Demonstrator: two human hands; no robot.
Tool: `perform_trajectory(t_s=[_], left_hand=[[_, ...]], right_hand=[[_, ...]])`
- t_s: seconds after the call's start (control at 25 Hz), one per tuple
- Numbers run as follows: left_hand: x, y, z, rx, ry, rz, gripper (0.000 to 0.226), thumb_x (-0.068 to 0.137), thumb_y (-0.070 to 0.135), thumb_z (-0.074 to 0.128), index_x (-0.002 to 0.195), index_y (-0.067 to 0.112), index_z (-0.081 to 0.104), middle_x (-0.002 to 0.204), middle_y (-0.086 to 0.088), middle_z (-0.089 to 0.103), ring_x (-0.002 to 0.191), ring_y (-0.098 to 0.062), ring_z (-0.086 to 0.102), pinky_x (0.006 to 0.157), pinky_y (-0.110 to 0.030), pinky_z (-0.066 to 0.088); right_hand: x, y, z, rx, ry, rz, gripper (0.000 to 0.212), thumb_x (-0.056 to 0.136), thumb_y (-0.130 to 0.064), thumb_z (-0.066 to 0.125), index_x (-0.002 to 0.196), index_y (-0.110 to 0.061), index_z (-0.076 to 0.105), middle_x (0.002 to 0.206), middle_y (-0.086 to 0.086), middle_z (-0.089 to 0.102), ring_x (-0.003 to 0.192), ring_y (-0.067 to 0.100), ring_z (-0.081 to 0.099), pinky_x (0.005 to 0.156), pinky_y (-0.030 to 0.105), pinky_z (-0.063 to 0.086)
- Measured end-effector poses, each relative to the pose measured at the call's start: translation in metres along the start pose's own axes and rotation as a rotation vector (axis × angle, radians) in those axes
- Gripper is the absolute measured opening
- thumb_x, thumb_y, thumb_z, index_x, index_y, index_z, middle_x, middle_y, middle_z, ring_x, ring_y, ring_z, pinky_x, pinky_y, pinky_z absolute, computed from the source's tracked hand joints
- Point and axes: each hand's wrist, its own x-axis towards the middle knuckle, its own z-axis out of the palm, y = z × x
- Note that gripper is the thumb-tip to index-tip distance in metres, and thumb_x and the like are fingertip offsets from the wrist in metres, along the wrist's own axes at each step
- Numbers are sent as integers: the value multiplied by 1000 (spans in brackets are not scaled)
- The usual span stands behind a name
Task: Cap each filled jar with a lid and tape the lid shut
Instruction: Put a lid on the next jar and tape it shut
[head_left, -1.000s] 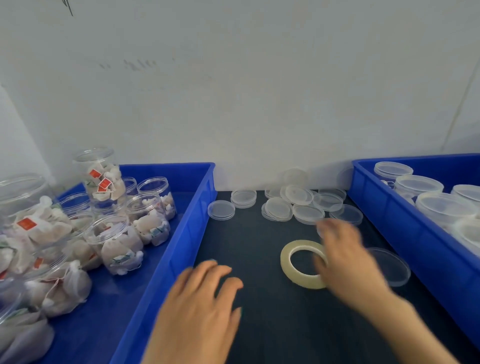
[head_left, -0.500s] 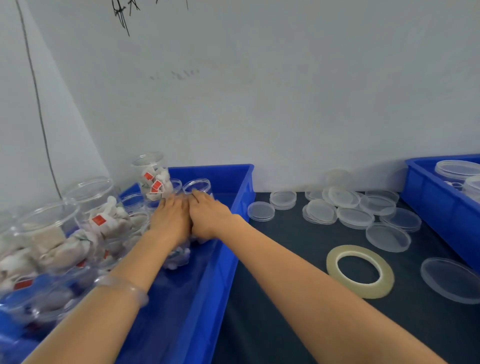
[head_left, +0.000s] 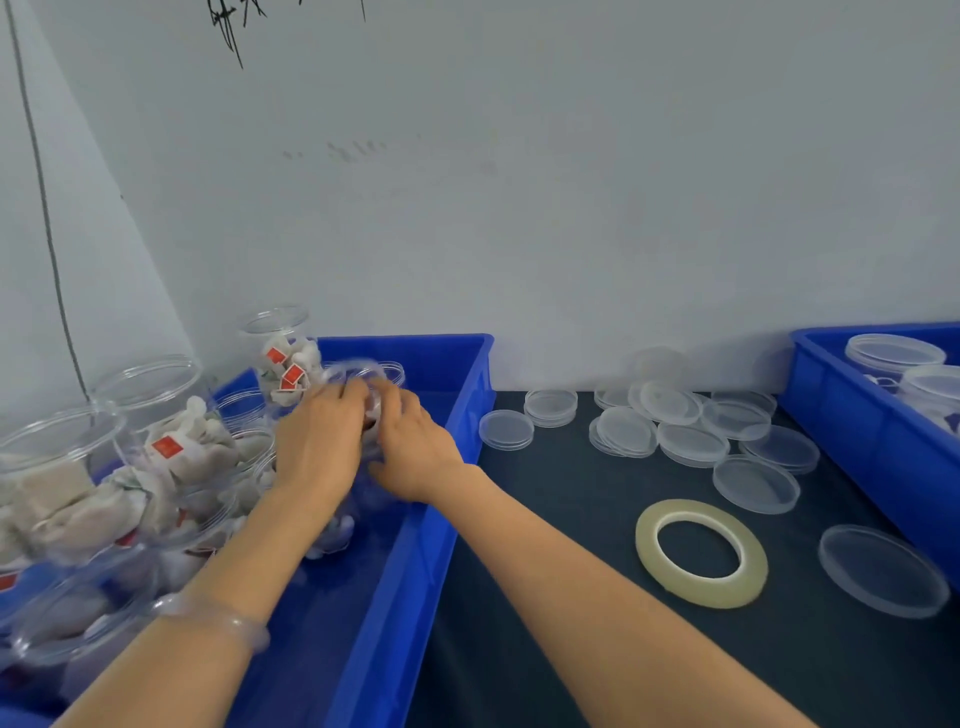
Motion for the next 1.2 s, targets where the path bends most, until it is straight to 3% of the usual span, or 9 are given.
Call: perform_trajectory(t_s=[0.16, 0.28, 0.44, 0.6, 0.72, 0.8, 0.92, 1.04, 1.2], left_hand=[[-13, 26, -64, -209, 222, 91, 15, 93, 10, 57, 107, 8, 63, 100, -9, 65, 96, -25, 59, 68, -33, 43], [-51, 56, -96, -412, 426, 224, 10, 84, 9, 62, 91, 11, 68, 85, -6, 66, 82, -27, 63, 58, -38, 53], [-99, 103, -91, -611, 330, 319, 17, 74, 10, 77, 83, 21, 69, 76, 6, 64, 74, -18, 64, 44, -35, 52], [-125, 139, -47, -715, 103, 343, 21, 73, 17, 83, 86, 27, 69, 80, 12, 62, 77, -6, 62, 46, -28, 53], [-113, 147, -13, -932, 98, 302, 23, 90, 19, 66, 109, 32, 61, 108, 16, 58, 102, 2, 55, 76, -19, 53], [-90, 150, 12, -1112, 191, 83, 28, 95, 9, 56, 120, 22, 57, 119, 10, 56, 111, -3, 54, 89, -20, 49], [-42, 160, 59, -942, -46, -121, 44, 99, 1, 49, 142, 8, 42, 145, -9, 45, 133, -22, 45, 106, -33, 42], [-4, 173, 100, -592, -441, 67, 69, 101, 11, 47, 157, 6, 7, 166, -13, 5, 153, -28, 3, 123, -39, 15], [9, 176, 129, -365, -533, 203, 70, 106, 30, 37, 157, 7, -4, 166, -10, -9, 153, -25, -10, 124, -38, -1]], right_hand=[[-31, -13, -17, 341, 385, -116, 96, 82, -21, 75, 154, -17, 12, 156, 11, 27, 133, 26, 45, 92, 40, 52], [-75, -10, -35, 455, 558, -83, 83, 77, -48, 60, 143, -44, 9, 138, 8, 52, 107, 11, 61, 77, 11, 44], [-154, 26, -35, 452, 631, 51, 79, 73, -53, 64, 130, -67, 11, 134, -12, 54, 99, -4, 63, 73, 5, 45], [-199, 77, -23, 404, 560, 173, 106, 72, -36, 80, 145, -46, 5, 137, -32, 40, 125, -4, 49, 94, 9, 41], [-197, 102, -26, 391, 575, 210, 102, 66, -33, 86, 147, -31, 24, 138, -16, 39, 131, 1, 43, 102, 17, 41], [-192, 112, -28, 414, 582, 212, 101, 63, -35, 87, 146, -25, 32, 135, -12, 40, 130, 4, 44, 106, 26, 42], [-190, 118, -31, 450, 522, 193, 105, 58, -46, 84, 144, -43, 25, 134, -11, 45, 128, 3, 48, 105, 25, 44], [-190, 123, -32, 481, 486, 192, 107, 58, -46, 87, 141, -55, 20, 132, -15, 48, 126, 2, 50, 100, 15, 43], [-190, 130, -31, 473, 460, 178, 109, 60, -43, 88, 144, -50, 20, 135, -15, 47, 128, 5, 48, 102, 19, 44]])
